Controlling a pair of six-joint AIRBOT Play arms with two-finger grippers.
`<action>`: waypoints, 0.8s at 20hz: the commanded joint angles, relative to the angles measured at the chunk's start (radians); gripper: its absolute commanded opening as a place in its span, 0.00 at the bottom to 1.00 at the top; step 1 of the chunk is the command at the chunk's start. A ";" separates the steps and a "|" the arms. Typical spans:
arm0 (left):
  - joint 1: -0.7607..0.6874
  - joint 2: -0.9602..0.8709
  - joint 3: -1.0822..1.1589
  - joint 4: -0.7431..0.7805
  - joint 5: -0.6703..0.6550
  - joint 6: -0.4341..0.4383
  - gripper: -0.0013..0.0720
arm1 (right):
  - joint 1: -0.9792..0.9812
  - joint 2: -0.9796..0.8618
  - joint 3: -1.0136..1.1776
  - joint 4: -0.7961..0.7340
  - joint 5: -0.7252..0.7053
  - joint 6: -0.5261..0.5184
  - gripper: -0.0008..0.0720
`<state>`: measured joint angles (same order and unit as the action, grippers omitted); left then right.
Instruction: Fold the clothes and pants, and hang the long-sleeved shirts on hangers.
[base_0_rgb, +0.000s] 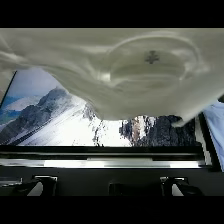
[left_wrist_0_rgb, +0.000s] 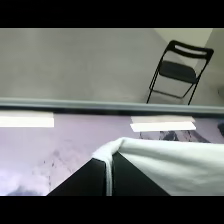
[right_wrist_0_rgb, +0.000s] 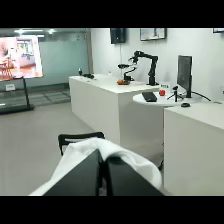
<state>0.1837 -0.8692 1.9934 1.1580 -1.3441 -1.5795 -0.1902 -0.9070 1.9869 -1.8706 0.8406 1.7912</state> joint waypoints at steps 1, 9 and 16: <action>-0.001 -0.054 -0.097 -0.004 -0.139 0.010 0.04 | 0.000 -0.152 -0.003 0.048 0.043 0.039 0.06; -0.062 -0.216 -0.934 -0.256 0.013 0.153 0.04 | 0.001 -0.826 -0.005 0.862 0.434 0.085 0.06; 0.018 -0.233 -1.092 -0.369 0.209 0.220 0.04 | 0.021 -0.912 -0.129 0.766 1.014 -0.173 0.77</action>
<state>0.1692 -1.0943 0.9535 0.8379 -1.2022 -1.3922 -0.1822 -1.8114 1.9411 -1.0477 1.5803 1.7237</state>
